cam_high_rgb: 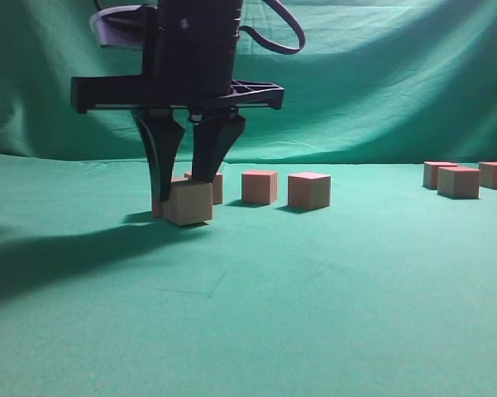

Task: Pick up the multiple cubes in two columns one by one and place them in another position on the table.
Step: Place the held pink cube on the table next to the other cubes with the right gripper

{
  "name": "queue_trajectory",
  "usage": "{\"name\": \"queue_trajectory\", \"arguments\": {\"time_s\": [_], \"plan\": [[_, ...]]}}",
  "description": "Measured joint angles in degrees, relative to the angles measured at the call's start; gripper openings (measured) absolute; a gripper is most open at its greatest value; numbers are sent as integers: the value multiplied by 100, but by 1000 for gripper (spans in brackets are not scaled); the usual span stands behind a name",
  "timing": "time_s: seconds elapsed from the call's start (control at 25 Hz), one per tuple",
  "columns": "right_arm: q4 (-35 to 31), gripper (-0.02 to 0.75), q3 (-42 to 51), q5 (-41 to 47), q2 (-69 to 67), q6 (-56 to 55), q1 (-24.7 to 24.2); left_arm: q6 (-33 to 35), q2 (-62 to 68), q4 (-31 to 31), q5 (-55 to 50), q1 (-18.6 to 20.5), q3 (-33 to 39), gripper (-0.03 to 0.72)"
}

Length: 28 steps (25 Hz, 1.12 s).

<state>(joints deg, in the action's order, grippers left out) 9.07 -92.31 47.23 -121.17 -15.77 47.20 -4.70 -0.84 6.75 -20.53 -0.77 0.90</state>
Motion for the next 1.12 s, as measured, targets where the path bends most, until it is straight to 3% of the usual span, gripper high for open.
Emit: {"name": "queue_trajectory", "arguments": {"time_s": [0.28,0.6,0.76,0.8,0.96,1.12], "plan": [[0,263,0,0,0,78,0,0,0,0,0,0,0,0],[-127,536,0,41,0,141,0,0,0,0,0,0,0,0],[-127,537,-205,646,-12,155,0,0,0,0,0,0,0,0],[-127,578,-350,876,-12,225,0,0,0,0,0,0,0,0],[-113,563,-1158,1993,-12,643,0,0,0,0,0,0,0,0],[47,563,-1797,2252,76,911,0,0,0,0,0,0,0,0]]}}
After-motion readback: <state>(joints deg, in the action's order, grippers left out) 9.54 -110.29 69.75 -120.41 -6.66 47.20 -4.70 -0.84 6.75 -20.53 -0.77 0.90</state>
